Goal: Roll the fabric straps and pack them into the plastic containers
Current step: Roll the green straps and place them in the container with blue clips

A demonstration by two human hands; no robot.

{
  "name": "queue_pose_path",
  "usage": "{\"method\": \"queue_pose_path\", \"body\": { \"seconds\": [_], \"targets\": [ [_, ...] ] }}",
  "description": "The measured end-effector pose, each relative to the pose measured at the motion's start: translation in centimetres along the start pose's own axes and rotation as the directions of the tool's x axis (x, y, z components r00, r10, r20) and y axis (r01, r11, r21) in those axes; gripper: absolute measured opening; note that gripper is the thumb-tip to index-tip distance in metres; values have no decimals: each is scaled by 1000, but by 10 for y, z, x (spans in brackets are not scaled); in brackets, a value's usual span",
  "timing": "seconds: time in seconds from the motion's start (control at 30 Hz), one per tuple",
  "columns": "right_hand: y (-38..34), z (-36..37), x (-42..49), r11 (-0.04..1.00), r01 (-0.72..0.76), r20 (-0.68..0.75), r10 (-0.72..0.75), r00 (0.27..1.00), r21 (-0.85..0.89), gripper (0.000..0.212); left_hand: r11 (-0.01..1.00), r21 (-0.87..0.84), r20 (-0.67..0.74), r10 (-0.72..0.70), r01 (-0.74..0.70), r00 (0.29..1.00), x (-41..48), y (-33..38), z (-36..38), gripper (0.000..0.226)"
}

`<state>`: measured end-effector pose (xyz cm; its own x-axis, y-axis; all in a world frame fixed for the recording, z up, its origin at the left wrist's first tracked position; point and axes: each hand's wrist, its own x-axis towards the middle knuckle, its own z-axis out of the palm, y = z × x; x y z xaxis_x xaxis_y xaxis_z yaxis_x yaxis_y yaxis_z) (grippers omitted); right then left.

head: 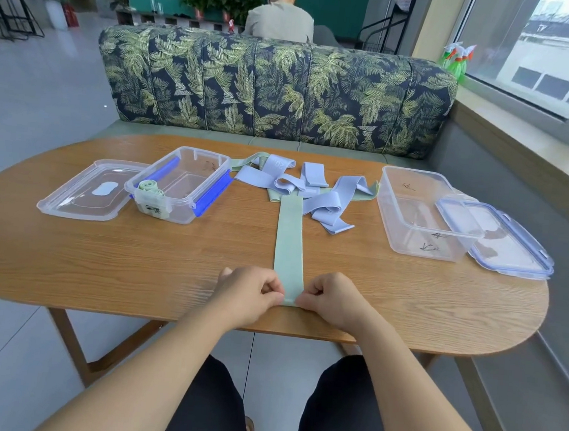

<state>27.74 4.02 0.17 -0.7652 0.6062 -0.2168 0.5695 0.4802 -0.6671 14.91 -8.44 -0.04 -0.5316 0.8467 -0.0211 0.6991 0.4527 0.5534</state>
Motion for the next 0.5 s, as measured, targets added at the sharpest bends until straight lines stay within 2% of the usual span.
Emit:
{"method": "queue_pose_path", "body": {
  "seconds": [0.1,0.2,0.3,0.4,0.5],
  "targets": [
    [-5,-4,6,996,-90,28,89,996,26,18,999,11,20,-39,39,999,7,1,-1,11],
    [-9,-7,11,987,-155,60,152,986,33,19,994,111,-3,-8,8,1000,11,4,0,13],
    [-12,-9,13,984,-175,94,171,981,38,22,959,234,-61,180,-161,982,10,4,0,10],
    [-13,-11,13,982,-185,110,181,977,30,22,841,352,-83,466,-411,881,5,-1,3,6],
    [-12,-11,13,983,-179,118,173,978,42,21,759,423,-69,571,-495,818,4,-7,5,4]
  ]
}}
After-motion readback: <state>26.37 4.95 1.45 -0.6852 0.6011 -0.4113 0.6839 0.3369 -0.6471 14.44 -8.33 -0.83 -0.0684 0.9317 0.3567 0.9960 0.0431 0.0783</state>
